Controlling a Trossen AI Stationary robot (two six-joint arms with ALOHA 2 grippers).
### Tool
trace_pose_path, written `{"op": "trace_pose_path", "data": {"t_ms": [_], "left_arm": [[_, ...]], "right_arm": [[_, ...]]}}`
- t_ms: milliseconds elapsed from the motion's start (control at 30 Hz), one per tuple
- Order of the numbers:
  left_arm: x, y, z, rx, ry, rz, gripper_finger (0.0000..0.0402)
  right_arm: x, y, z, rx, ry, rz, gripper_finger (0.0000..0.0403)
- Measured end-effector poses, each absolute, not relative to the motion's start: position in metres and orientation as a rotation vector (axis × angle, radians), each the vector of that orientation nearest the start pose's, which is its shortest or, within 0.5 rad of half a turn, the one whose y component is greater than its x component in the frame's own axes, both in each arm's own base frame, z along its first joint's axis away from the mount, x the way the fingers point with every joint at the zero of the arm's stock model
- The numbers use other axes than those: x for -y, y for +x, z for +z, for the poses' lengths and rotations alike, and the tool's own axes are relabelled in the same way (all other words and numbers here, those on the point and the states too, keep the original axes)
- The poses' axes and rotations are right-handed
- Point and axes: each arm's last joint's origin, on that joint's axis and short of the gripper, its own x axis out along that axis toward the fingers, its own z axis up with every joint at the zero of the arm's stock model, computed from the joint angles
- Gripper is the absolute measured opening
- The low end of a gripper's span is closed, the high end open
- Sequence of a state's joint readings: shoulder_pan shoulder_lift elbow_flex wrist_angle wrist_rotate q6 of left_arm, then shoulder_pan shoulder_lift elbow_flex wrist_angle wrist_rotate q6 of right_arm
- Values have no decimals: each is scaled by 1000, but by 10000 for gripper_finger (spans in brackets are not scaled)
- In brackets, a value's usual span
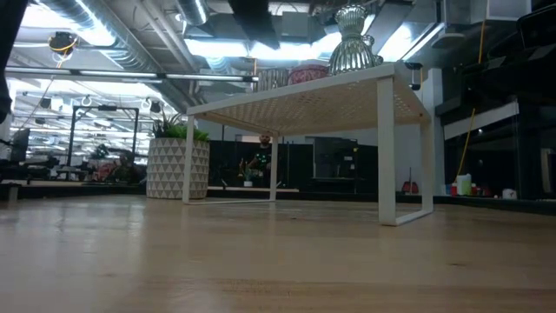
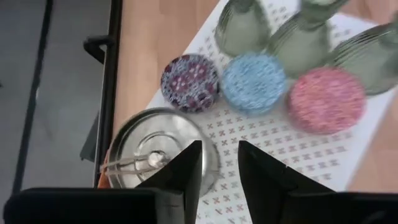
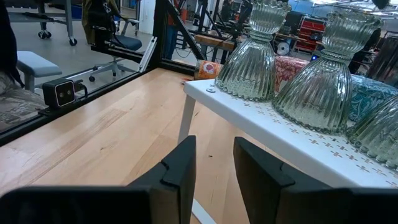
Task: Pick & Place candle stick holders
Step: Put the silver scented candle on the shelf aligned with the other silver scented candle on the shelf
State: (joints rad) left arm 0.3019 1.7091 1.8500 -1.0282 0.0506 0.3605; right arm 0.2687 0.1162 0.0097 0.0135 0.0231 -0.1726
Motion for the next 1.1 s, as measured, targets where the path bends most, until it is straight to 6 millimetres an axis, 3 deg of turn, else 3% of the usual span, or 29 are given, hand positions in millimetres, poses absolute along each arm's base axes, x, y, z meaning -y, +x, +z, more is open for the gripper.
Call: {"op": "trace_pose_path", "data": {"t_ms": [167,400,567,733,900,1100], "left_arm": [[-81,316,400,-919,142,88,96],[-52,280,405,-1101,-102,134,99],[-27,269,402,-1223,-275,205,98],[9,266,399,-1281,-337,221,106],[54,262,383,-1364,-342,191,123],[108,244,347,-1509,-337,248,158]], "right_arm": [[-27,100,159,-71,-185,253,112],[-27,100,159,-71,-185,253,112],[-27,100,159,-71,-185,253,112],[-27,101,159,-71,-185,253,112],[-27,100,159,-71,-186,253,112],[-27,100,159,-71,-185,253,112]]}}
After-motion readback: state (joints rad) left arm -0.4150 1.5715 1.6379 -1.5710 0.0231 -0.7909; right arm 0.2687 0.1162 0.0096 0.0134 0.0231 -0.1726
